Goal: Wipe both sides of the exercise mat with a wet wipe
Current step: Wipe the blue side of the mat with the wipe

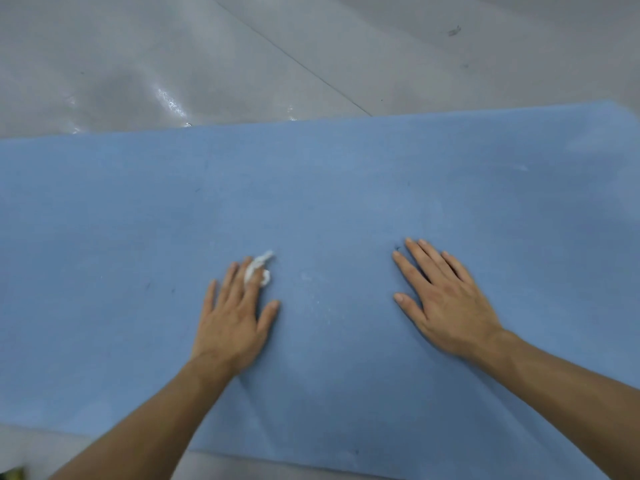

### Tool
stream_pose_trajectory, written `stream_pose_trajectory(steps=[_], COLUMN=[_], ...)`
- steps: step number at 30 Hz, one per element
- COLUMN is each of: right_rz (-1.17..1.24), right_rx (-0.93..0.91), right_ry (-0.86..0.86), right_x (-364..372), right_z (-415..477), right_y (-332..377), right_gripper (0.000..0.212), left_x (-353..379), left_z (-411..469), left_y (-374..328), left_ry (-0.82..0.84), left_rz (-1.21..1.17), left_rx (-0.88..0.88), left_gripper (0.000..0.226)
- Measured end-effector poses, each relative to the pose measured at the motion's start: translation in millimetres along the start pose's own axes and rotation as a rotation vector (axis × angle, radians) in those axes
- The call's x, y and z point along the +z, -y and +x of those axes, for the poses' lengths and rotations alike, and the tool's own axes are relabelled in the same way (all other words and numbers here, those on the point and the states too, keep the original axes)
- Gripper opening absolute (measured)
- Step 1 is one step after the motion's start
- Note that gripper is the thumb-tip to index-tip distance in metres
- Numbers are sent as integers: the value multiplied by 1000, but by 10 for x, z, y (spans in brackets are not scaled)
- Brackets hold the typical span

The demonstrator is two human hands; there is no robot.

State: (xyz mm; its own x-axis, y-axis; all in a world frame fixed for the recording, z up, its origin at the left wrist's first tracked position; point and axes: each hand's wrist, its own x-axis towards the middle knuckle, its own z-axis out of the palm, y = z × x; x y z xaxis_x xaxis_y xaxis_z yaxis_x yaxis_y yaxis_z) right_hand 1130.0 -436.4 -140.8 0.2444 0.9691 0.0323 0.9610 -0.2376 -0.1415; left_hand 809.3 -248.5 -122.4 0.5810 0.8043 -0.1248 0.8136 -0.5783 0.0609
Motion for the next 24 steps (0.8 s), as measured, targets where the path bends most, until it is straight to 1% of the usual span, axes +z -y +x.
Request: stream_pose_trajectory(steps=[2,3,4,6,10,12,13,15,17,18,20,22,24], right_rz=[-6,-5,-2,-1,6,13,16,16,15,15,11,11,11], right_rx=[1,1,1,-2,6,7,8,8,8,7,1,-1,9], right_ry=[-7,-11,-14,-17,-25,-30,-32,-30,-18,-11,2,20,41], right_x=[-2,-9,-16,-25,-32,-38,-43,-49,-57,-64,-80,-100,-120], right_z=[-3,-3,-3,1,-9,-11,-9,5,22,33,53,83,135], right_y=[0,-3,-5,4,16,20,24,30,23,22,18,8,14], right_gripper=[68,68,68,68,69,69,69,69,70,70,71,72,73], left_x=[-45,-66,-71,-54,59,83,86,93,103,100,48,-33,-121], left_z=[107,153,189,200,-48,-195,-241,-224,-93,-13,182,391,567], left_y=[151,167,142,-6,-608,-943,-1063,-1126,-995,-883,-630,-355,-33], left_ry=[0,1,2,0,41,77,94,115,99,93,81,94,106], left_rz=[-52,-79,-107,-154,-173,-146,-123,-89,-50,-30,-20,-35,-73], left_rx=[-171,-205,-199,-89,270,454,515,566,601,602,532,384,185], left_gripper=[81,83,83,83,76,74,74,73,70,69,69,71,75])
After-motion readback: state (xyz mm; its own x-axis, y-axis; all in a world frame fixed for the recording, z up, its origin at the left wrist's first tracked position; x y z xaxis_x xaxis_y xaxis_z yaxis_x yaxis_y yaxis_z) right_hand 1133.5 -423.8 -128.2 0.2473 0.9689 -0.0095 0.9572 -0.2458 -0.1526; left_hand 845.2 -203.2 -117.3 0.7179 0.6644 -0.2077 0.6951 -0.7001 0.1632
